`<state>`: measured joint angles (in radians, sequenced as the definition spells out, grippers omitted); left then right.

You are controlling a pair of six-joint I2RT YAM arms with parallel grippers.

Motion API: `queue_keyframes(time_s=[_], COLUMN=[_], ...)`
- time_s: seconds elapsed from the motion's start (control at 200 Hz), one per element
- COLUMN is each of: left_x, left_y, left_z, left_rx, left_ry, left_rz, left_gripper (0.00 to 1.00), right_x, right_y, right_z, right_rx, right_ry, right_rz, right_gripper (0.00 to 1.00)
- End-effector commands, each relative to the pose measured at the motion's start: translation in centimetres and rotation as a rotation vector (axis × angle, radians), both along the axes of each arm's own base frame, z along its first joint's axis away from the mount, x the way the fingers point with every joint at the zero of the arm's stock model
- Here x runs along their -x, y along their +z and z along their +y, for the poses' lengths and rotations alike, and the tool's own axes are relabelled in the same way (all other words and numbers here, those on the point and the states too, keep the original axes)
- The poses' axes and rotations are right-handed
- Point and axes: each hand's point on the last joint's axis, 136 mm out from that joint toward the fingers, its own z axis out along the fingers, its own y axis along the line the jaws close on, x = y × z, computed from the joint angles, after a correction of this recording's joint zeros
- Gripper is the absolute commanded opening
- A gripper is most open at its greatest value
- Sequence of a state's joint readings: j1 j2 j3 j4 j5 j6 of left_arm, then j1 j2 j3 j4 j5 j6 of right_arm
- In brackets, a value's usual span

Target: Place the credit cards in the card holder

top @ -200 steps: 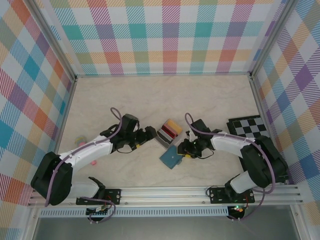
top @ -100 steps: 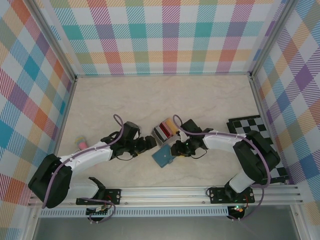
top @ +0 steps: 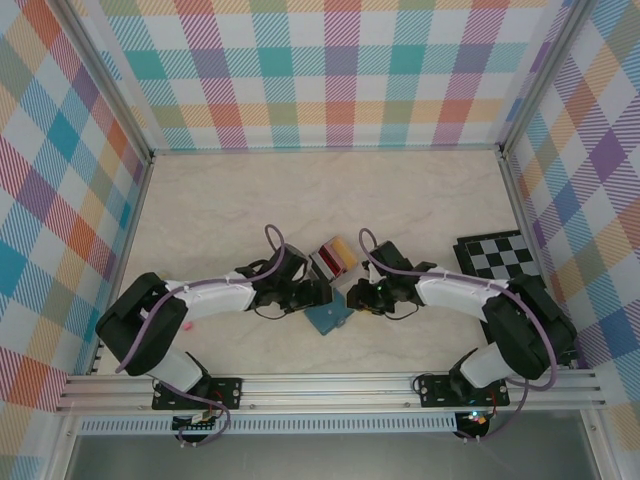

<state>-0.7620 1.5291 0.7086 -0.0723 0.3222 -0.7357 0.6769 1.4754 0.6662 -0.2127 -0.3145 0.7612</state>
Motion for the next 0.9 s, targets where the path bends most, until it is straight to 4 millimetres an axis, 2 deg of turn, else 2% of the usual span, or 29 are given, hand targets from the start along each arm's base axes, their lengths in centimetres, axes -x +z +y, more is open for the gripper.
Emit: queue_keyframes(time_s=[0.0, 0.145, 0.25, 0.405, 0.475, 0.56, 0.6, 0.75, 0.82, 0.9], left_x=[2.0, 3.9, 5.1, 6.2, 6.3, 5.6, 5.2, 3.7, 2.1, -0.4], left_y=[0.4, 0.4, 0.1, 0.0, -0.1, -0.2, 0.0, 3.0, 4.2, 5.1], left_z=[-1.2, -1.5, -1.9, -3.9, -4.0, -2.4, -1.4, 1.5, 3.3, 4.8], left_rx=[0.046, 0.075, 0.091, 0.132, 0.106, 0.052, 0.032, 0.018, 0.021, 0.066], left_ry=[-0.065, -0.071, -0.077, -0.096, -0.079, 0.005, 0.044, 0.155, 0.242, 0.334], left_rz=[0.002, 0.019, 0.027, 0.043, 0.028, -0.007, -0.029, -0.125, -0.143, -0.139], left_gripper=[0.68, 0.61, 0.6, 0.59, 0.6, 0.62, 0.64, 0.72, 0.72, 0.7], right_x=[0.1, -0.1, -0.2, -0.4, -0.7, -1.0, -1.2, -3.2, -4.5, -6.1], right_y=[-0.6, -0.9, -0.8, -0.7, -0.6, -0.1, 0.1, 2.7, 4.5, 6.3], right_z=[0.4, 0.8, 1.4, 2.4, 2.2, 1.2, 0.1, -3.2, -4.4, -4.9], right_rx=[-0.009, -0.005, -0.027, -0.055, -0.034, 0.022, 0.075, 0.192, 0.245, 0.295], right_ry=[-0.018, -0.003, 0.022, 0.072, 0.077, 0.064, 0.045, 0.014, 0.02, 0.059], right_rz=[0.036, 0.051, 0.052, 0.047, 0.039, 0.008, -0.01, -0.127, -0.205, -0.291], right_gripper=[0.32, 0.3, 0.3, 0.3, 0.3, 0.32, 0.34, 0.4, 0.47, 0.53])
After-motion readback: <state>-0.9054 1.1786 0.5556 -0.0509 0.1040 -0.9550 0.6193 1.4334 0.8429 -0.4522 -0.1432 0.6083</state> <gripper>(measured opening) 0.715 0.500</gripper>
